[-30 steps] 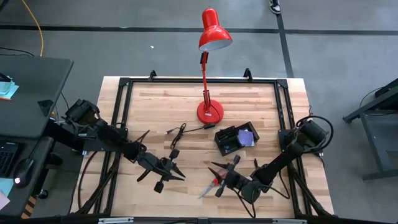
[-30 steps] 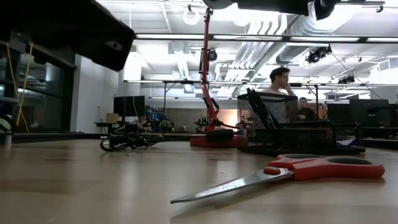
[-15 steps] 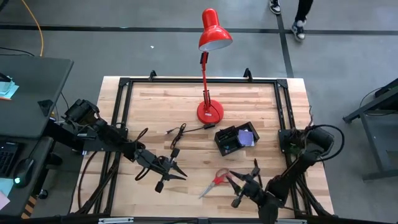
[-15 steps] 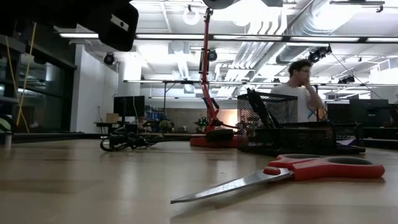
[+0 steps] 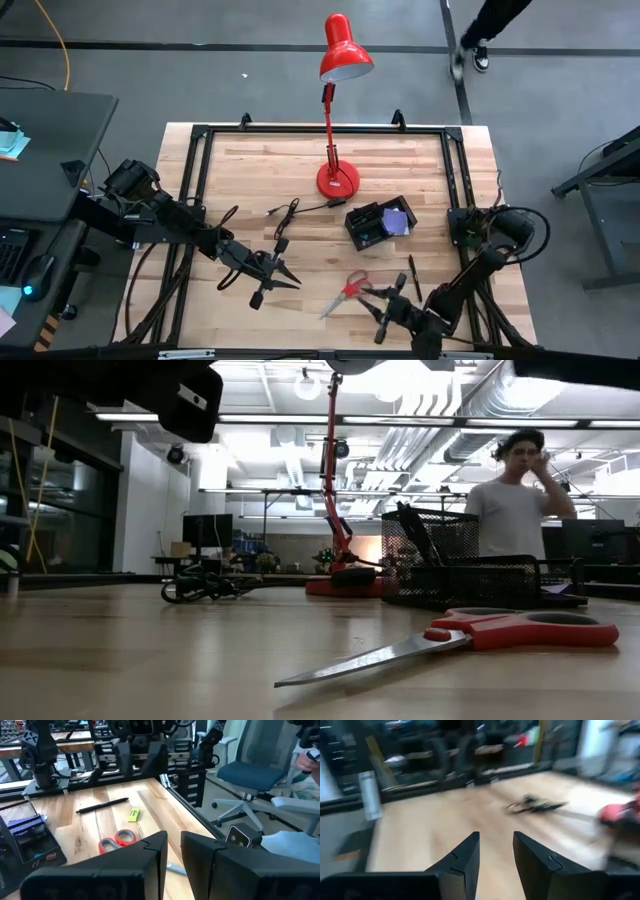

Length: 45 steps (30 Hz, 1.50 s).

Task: Pick and place office supplies into organizer
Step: Put the black pen into the desk organizer

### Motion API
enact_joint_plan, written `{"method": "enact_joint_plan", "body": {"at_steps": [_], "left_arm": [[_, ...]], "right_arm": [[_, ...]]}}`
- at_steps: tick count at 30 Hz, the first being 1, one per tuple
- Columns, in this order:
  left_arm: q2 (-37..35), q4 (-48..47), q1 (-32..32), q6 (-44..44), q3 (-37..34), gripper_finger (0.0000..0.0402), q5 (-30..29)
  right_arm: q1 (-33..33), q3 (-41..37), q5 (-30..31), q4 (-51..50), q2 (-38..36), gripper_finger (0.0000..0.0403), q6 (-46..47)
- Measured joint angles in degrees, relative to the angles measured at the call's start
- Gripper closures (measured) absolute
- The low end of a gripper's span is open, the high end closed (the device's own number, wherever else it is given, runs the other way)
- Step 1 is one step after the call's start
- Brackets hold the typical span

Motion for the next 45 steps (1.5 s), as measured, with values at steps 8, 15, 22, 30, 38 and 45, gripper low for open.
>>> {"method": "enact_joint_plan", "body": {"at_steps": [8,15,22,30,38,45], "left_arm": [[0.0,-0.1,0.0,0.0,0.0,0.0355,0.0],[0.0,-0.2,0.0,0.6,0.0,0.0355,0.0],[0.0,-0.4,0.0,0.6,0.0,0.0355,0.0],[0.0,-3.3,0.0,0.6,0.0,0.0355,0.0],[0.0,-2.8,0.0,0.1,0.0,0.0355,0.0],[0.0,-1.1,0.0,1.1,0.0,0.0355,0.0]], "right_arm": [[0.5,-0.1,-13.6,-4.0,-5.3,0.0304,16.5],[-4.8,2.1,-33.6,-24.6,-8.6,0.0338,36.3],[-13.2,8.6,-54.7,-52.9,-9.8,0.0371,49.4],[-11.7,15.5,-64.9,-85.6,-12.2,0.0306,61.9],[-4.4,11.8,-63.6,-91.7,-13.9,0.0186,77.7],[-1.3,6.7,-63.7,-90.9,-13.9,0.0194,85.0]]}}
